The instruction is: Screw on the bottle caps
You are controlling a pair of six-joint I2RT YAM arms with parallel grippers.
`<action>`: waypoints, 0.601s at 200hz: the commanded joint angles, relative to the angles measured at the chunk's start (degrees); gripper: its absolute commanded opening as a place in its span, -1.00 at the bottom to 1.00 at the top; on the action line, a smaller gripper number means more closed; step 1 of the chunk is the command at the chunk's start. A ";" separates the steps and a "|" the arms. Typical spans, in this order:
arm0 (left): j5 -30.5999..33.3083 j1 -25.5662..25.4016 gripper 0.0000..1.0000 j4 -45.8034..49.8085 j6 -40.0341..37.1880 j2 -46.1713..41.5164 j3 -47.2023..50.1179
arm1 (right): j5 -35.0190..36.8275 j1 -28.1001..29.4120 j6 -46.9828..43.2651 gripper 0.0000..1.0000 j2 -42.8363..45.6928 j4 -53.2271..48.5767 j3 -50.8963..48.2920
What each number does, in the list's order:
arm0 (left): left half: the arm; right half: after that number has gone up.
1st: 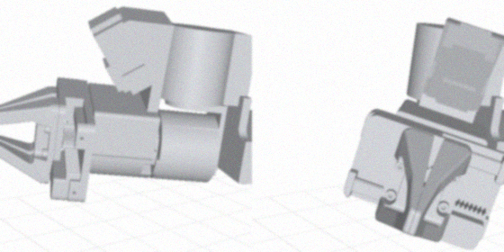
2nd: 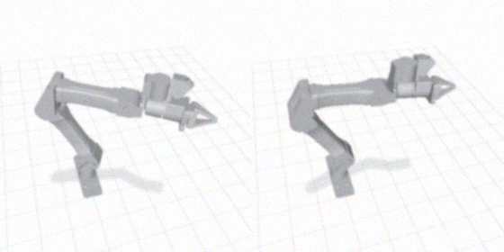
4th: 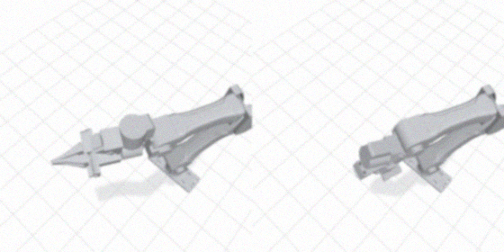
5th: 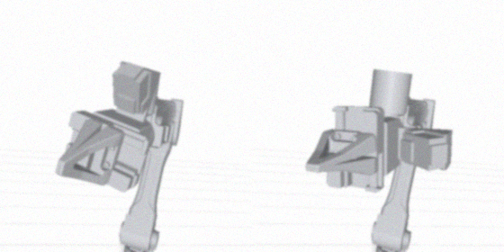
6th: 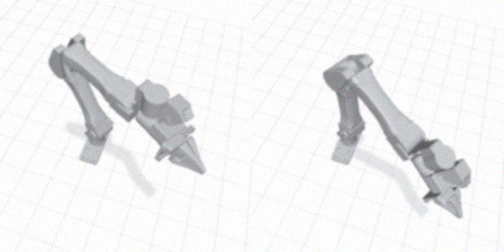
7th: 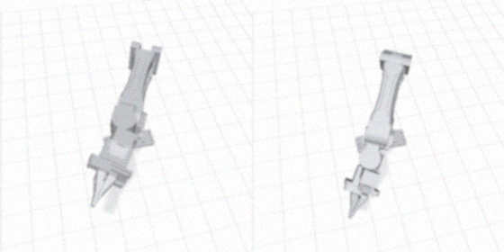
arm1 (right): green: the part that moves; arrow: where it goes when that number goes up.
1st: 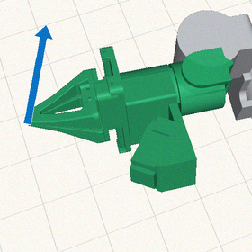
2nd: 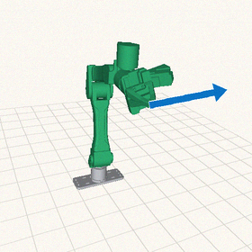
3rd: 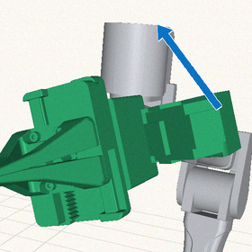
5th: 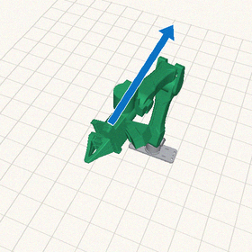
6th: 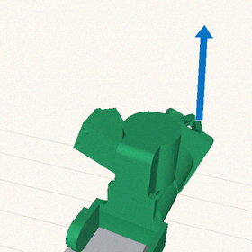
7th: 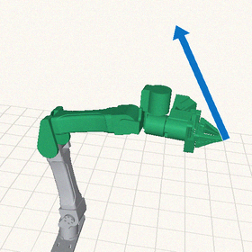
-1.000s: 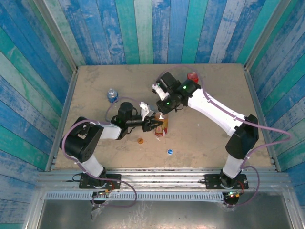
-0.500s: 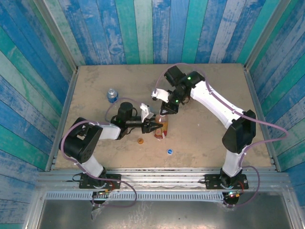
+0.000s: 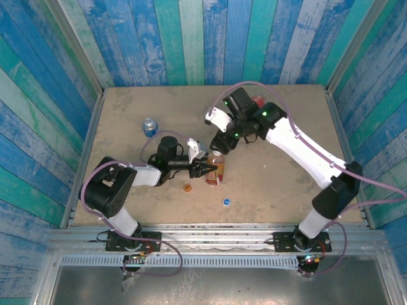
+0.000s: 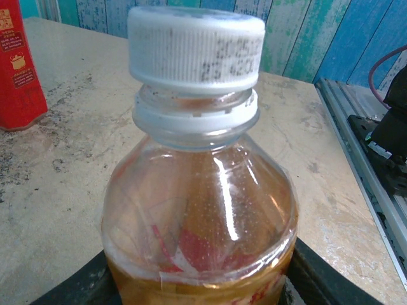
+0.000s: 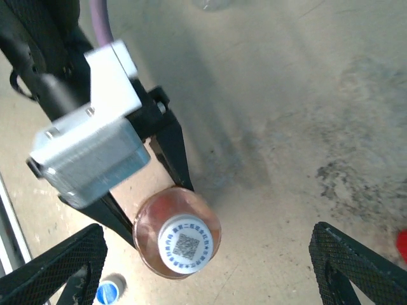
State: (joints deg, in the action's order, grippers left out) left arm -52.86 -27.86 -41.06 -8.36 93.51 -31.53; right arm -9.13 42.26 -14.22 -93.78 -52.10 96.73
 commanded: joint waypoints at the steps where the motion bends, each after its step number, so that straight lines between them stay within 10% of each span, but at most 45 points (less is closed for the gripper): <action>1: 0.96 -0.27 -0.13 5.29 -0.65 -1.71 0.85 | 10.06 2.11 17.44 0.58 2.02 1.17 -2.07; 79: 1.66 -0.28 -0.13 4.85 -0.39 -1.88 0.94 | 10.00 3.45 33.76 -0.03 -0.99 -6.47 -1.21; 120: 1.40 -0.30 -0.13 4.46 -0.21 -1.88 1.03 | 8.41 3.39 33.23 -0.01 -4.23 -7.82 1.47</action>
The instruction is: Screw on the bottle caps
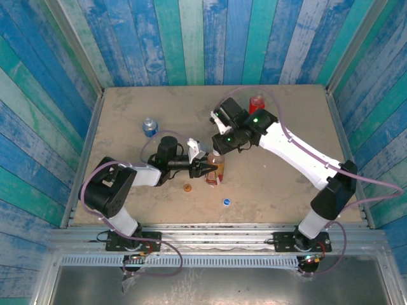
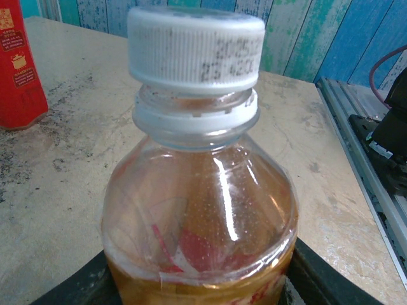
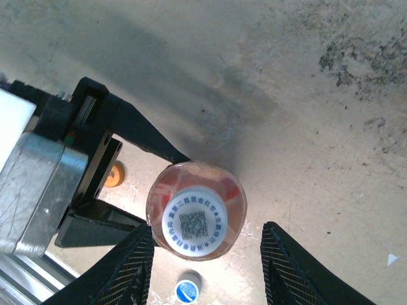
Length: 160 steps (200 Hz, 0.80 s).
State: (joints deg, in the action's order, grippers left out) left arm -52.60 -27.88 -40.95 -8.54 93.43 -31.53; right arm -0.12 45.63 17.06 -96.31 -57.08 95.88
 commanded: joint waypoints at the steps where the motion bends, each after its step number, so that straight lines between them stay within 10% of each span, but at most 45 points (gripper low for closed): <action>1: 1.11 -0.31 -0.13 4.33 -0.06 -1.82 1.03 | -0.59 0.02 1.95 -0.01 -1.70 -2.84 2.32; 160: 0.76 -0.30 -0.14 4.57 -0.13 -1.81 1.03 | -2.30 -0.42 -0.52 -0.31 -4.68 -4.41 3.09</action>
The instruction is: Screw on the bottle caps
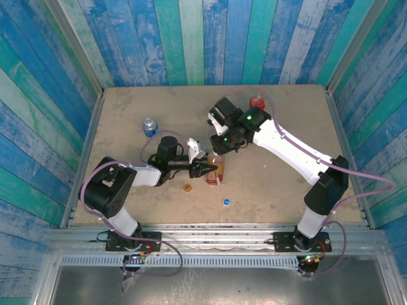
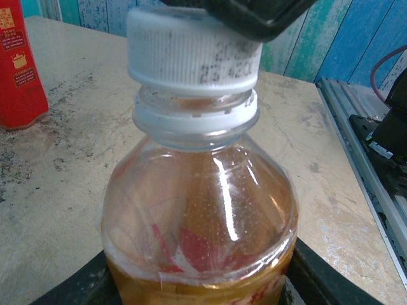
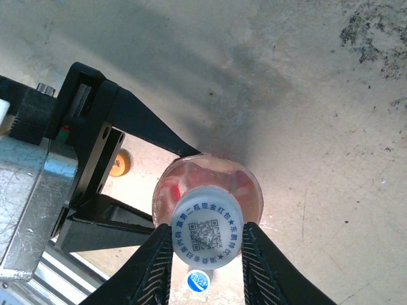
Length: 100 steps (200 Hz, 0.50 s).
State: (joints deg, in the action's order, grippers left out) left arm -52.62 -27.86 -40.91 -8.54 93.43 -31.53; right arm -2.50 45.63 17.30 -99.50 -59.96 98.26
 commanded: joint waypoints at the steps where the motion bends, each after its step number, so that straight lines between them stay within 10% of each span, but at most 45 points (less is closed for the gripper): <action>1: 0.73 -0.34 -0.14 4.52 -0.19 -1.78 1.03 | 0.11 -0.39 -0.77 -0.30 -1.49 -1.50 0.71; 100: 1.06 -0.36 -0.14 5.57 -1.14 -1.76 0.94 | -0.08 -0.45 -1.13 -0.21 -2.01 -1.42 1.45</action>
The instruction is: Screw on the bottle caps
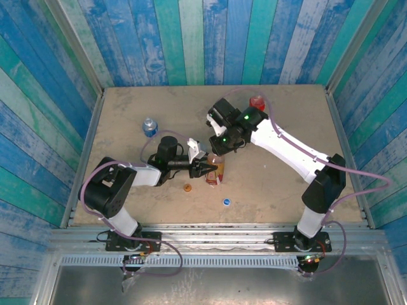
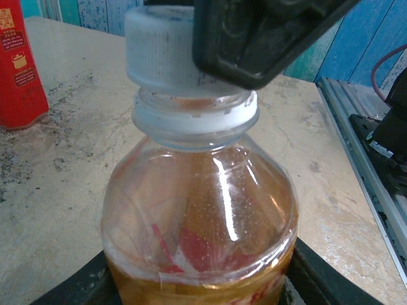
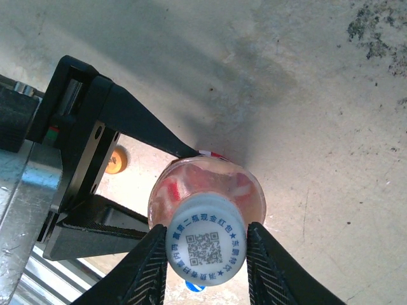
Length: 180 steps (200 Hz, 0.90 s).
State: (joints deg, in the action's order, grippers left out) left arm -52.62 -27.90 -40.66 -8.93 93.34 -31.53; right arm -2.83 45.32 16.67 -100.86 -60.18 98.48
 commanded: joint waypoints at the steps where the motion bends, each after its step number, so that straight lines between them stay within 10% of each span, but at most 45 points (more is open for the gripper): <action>1: 1.05 -0.31 -0.14 5.38 -0.74 -1.67 0.94 | 0.25 -0.14 -0.49 -0.21 -0.66 -1.20 1.24; 66: 0.63 -0.31 -0.15 5.77 -0.87 -1.72 0.78 | -1.00 -0.23 -4.52 -0.42 -0.48 -0.99 0.89; 180: -1.40 -0.31 -0.15 5.60 -1.00 -1.71 0.94 | -28.61 -7.57 -55.63 -0.45 -7.07 -13.55 6.65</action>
State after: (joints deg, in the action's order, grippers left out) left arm -54.06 -28.10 -40.03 -9.50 93.23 -31.53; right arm -23.70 37.43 -24.38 -105.56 -66.96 103.07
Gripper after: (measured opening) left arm 0.525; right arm 0.310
